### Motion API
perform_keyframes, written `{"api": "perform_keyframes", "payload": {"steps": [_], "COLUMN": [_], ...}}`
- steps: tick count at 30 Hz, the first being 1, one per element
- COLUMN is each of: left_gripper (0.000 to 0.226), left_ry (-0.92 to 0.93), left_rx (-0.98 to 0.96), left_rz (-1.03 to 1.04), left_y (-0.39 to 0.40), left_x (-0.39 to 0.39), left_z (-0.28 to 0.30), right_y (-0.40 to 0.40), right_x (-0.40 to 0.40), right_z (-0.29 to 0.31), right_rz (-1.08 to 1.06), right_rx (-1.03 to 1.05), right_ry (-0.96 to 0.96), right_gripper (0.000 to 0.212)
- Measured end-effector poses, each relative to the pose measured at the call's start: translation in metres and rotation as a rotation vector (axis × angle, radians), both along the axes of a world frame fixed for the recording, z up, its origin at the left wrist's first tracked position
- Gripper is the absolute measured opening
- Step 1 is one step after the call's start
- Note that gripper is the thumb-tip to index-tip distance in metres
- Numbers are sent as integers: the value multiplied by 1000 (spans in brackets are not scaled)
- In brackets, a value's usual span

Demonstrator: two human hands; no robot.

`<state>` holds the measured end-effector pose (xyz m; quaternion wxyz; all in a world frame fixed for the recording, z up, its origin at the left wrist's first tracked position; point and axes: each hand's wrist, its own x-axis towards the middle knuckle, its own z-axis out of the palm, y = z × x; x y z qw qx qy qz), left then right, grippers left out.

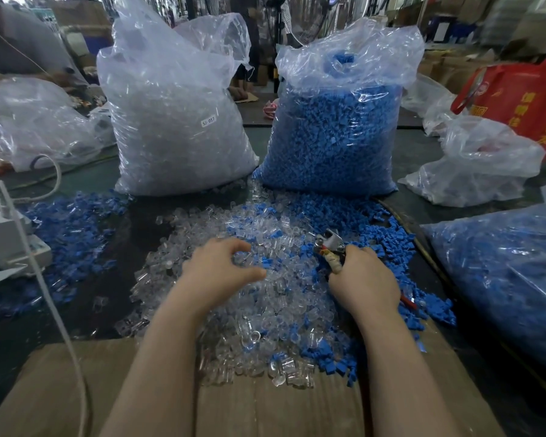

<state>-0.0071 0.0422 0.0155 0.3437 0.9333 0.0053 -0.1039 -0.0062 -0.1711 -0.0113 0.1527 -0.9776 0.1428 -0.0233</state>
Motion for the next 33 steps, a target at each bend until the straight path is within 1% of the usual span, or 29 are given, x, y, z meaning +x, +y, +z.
{"api": "perform_keyframes", "payload": {"steps": [1, 2, 3, 7, 15, 20, 22, 25, 28, 30, 33], "left_gripper": [63, 67, 67, 50, 26, 20, 18, 22, 21, 18, 14], "left_ry": [-7, -19, -34, -74, -189, -234, -228, -247, -294, -273, -217], "left_rx": [130, 212, 246, 192, 174, 138, 90, -41, -244, -384, -527], "left_rz": [-13, -20, -27, -33, -37, -7, 14, 76, 136, 147, 154], "left_y": [-7, -12, -16, -18, -20, -24, -25, -26, -25, -26, -28], "left_x": [0, 0, 0, 0, 0, 0, 1, 0, 0, -1, -2], "left_z": [-2, -3, -3, -4, -6, -9, -8, -6, -3, -1, 0], "right_y": [1, 1, 2, 3, 5, 5, 5, 5, 5, 3, 4], "right_x": [0, 0, 0, 1, 4, 5, 5, 5, 6, 7, 8], "right_z": [0, 0, 0, 0, -3, -7, -7, -6, -4, -2, 0], "right_rz": [12, 24, 32, 30, 44, 47, 46, 32, -1, -28, -17], "right_rx": [-2, -3, -1, 17, 1, 2, -4, 11, 54, 127, 258], "right_ry": [-3, -5, -6, -24, -50, -90, -84, -103, -208, -293, -382], "right_gripper": [22, 21, 20, 15, 13, 13, 13, 14, 17, 19, 18]}}
